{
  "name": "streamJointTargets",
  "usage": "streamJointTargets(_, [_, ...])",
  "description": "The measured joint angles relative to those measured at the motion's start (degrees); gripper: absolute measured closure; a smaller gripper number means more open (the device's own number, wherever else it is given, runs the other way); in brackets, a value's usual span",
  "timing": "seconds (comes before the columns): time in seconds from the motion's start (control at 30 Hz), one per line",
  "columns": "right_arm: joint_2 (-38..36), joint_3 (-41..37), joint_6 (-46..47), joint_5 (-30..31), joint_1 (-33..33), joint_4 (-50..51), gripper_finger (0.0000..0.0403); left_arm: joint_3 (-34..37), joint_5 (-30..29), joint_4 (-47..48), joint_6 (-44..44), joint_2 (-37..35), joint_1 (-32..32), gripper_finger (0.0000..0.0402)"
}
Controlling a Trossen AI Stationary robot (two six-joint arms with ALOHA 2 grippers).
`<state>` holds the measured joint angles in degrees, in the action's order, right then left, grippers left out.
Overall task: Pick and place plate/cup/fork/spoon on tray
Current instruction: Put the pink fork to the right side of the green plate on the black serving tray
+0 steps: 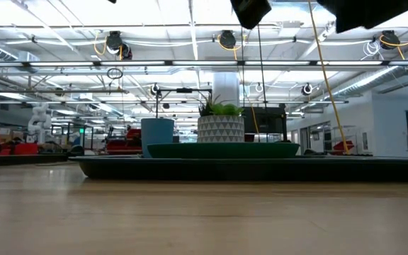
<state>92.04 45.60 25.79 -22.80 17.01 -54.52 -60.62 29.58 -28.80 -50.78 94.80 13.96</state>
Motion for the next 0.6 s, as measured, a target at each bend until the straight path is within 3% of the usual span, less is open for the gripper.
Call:
streamJointTargets(0.23, [3.98, 0.0, 2.92, -4.28, -1.69, -5.66, 0.0279, 0.0, 2.4, 3.73, 0.59, 0.0, -0.66, 0.0392])
streamJointTargets(0.5, [4.38, 0.0, 2.14, -4.44, -2.07, -5.61, 0.036, 0.0, 2.39, 4.73, 0.8, 0.0, -0.71, 0.0385])
streamJointTargets(0.6, [4.36, 0.0, 1.59, -4.44, -2.07, -5.63, 0.0371, 0.0, 2.35, 4.71, 0.12, 0.0, -0.69, 0.0392])
